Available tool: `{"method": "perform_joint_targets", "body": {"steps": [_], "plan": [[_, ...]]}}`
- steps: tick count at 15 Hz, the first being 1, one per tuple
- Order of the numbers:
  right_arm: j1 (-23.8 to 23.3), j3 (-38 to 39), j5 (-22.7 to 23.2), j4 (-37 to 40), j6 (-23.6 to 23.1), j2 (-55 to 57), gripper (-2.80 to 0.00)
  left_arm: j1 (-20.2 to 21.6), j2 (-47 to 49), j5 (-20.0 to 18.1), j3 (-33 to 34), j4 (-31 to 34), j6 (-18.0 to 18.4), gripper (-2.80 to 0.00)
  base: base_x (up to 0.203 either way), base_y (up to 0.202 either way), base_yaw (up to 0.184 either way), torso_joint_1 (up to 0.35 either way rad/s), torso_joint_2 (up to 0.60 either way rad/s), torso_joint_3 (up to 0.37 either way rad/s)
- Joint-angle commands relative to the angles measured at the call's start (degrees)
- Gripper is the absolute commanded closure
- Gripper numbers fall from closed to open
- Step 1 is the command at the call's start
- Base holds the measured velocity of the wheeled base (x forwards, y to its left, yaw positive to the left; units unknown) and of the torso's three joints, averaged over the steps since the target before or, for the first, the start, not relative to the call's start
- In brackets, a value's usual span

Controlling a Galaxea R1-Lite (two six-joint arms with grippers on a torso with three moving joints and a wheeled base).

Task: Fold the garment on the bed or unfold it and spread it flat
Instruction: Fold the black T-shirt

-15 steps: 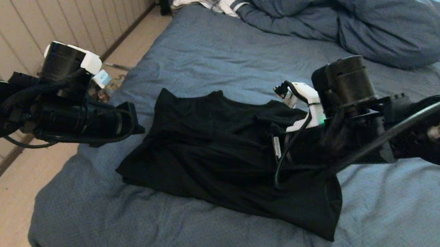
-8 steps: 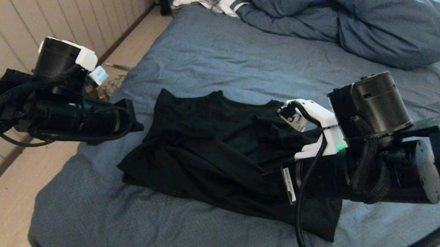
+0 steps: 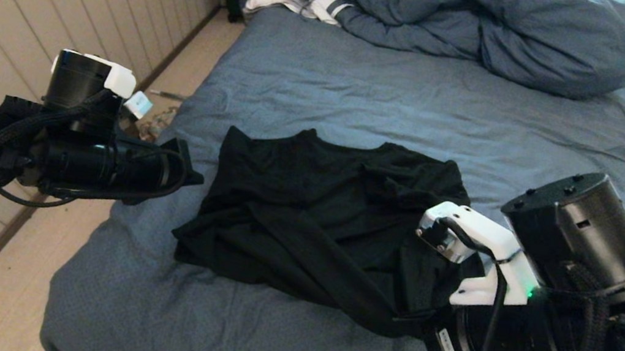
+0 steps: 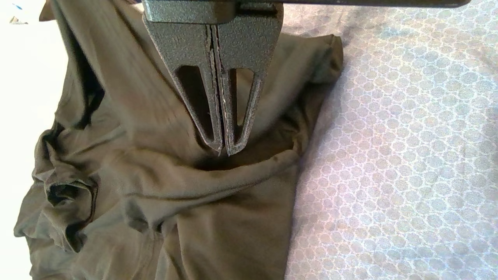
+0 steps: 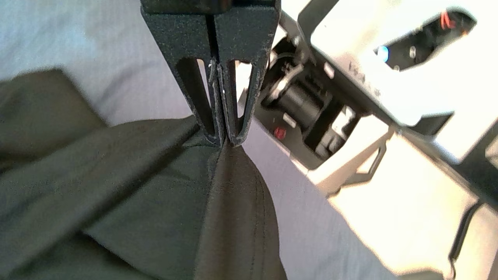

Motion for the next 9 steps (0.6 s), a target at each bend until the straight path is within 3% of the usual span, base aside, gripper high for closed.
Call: {"method": "perform_joint_targets", "body": {"steps": [1,5,9], "plan": [[0.8,2.9,0.0,0.1,0.0,-2.7,0.0,-0.2,0.0,-0.1,0.0,-0.1,-0.2,0.0,0.0,0.0,0.0,0.0,0.0,0.0],[1.0,3.4,0.0,-2.5,0.0,-2.3,0.0,-1.1,0.0,-0.1,0.1,0.1,0.0,0.0,0.0,0.0,0.0,0.0,0.0,0.0],[-2.4,3.4,-0.1,-4.9,-0.1,4.5,0.0,-4.8,1.2,0.3,2.0,0.1,0.9,0.0,0.0,0.0,0.0,0.0,0.0,0.0]]}}
